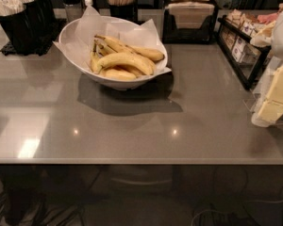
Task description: Pick banana from white bowl
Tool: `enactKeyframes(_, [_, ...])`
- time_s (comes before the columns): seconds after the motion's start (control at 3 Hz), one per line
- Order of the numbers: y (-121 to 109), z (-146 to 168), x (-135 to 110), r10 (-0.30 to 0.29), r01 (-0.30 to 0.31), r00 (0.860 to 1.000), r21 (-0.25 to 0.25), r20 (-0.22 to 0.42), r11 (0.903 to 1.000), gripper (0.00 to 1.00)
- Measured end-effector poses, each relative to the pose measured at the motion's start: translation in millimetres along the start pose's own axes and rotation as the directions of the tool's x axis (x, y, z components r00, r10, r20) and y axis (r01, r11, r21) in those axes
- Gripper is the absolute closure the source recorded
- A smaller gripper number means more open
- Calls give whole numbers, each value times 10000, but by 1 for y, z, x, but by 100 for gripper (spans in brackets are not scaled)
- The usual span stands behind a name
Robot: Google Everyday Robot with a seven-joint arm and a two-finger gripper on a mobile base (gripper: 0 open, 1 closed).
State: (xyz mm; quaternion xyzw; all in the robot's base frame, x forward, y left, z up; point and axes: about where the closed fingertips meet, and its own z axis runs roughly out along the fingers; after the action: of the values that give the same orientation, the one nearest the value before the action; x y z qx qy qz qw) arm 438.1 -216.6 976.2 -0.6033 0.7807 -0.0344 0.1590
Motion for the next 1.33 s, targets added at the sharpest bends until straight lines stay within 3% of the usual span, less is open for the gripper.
enactKeyframes(0.33, [0, 0, 0, 0, 0, 10000, 1, 1, 10000, 0])
enactKeyframes(0.67, [-18, -2, -14, -210, 204, 9993, 197, 312, 9996, 0])
enactKeyframes(1.0, [-49, -3, -61, -1077, 1010, 9818, 497, 1567, 9936, 0])
enactKeyframes(1.33, [-66, 9, -125, -1733, 1783, 9398, 101, 2945, 9839, 0])
